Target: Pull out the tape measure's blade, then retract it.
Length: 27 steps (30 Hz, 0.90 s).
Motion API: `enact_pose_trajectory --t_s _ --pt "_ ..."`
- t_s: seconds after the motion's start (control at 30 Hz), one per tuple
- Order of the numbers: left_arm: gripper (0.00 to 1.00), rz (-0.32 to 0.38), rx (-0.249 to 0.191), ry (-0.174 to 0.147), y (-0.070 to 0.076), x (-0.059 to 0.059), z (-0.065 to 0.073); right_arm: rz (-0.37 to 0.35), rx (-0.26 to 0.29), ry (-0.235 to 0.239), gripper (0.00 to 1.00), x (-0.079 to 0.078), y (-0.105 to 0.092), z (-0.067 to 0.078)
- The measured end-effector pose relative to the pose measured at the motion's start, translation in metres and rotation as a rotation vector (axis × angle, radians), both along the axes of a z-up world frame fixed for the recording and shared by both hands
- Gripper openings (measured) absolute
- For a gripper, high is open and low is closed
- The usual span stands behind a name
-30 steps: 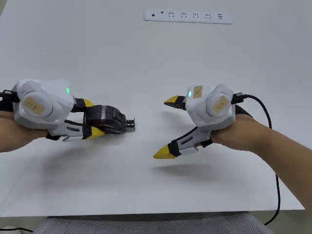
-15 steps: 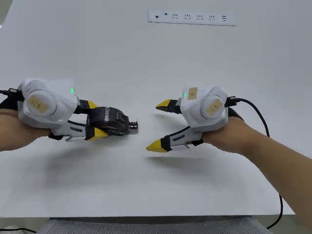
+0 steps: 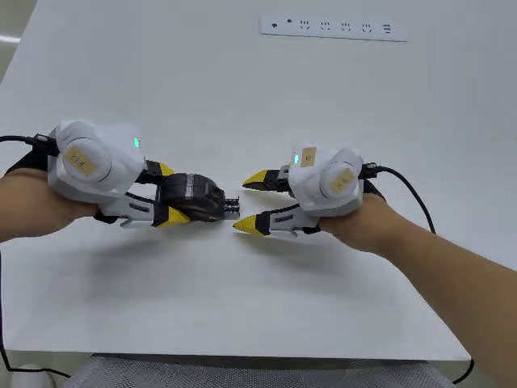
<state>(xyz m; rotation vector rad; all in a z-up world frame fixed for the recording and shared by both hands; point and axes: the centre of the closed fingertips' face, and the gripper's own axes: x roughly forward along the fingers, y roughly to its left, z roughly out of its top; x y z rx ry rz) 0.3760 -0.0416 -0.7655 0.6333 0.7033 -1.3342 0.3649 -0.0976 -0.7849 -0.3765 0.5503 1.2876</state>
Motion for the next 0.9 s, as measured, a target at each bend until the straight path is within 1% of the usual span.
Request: enact_pose_trajectory --t_s 0.03,0.07,0.1,0.17,0.2,0.27,0.33,0.6,0.63,0.67,0.9 --pt "0.29 0.0 0.0 0.0 0.0 0.0 0.0 0.004 -0.011 -0.013 0.35 0.0007 0.0004 -0.0017" --pt "0.29 0.001 -0.001 0.0 0.0001 -0.0002 0.0001 0.008 -0.006 -0.013 0.34 0.0005 0.0023 -0.0021" --pt "0.29 0.001 -0.001 0.0 0.0001 -0.0003 0.0001 0.008 -0.002 -0.013 0.31 0.0008 0.0031 -0.0013" --pt "0.29 0.002 0.0 0.0 0.0001 -0.0002 0.0001 0.014 -0.012 -0.033 0.26 0.0022 0.0042 -0.0026" --pt "0.29 0.003 0.001 0.001 0.0001 -0.0002 0.0001 0.021 -0.012 -0.03 0.24 0.0011 0.0049 -0.0033" --pt "0.29 0.002 0.001 0.0 0.0002 -0.0001 0.0001 0.03 -0.019 -0.046 0.22 0.0019 0.0058 -0.0053" --pt "0.29 0.002 0.002 0.0 0.0001 0.0 0.0 0.033 -0.015 -0.037 0.21 0.0012 0.0065 -0.0055" --pt "0.29 0.002 0.002 0.0 -0.0001 0.0003 -0.0003 0.054 -0.022 -0.033 0.17 0.0006 0.0091 -0.0097" --pt "0.29 0.003 0.002 0.001 -0.0001 0.0003 -0.0003 0.053 -0.013 -0.034 0.17 0.0019 0.0099 -0.0085" --pt "0.29 0.003 0.001 0.002 -0.0001 0.0005 -0.0003 0.044 -0.009 -0.022 0.16 0.0021 0.0086 -0.0087" --pt "0.29 -0.005 0.002 -0.001 -0.0004 0.0004 -0.0003 0.047 -0.003 -0.029 0.14 0.0022 0.0099 -0.0083"
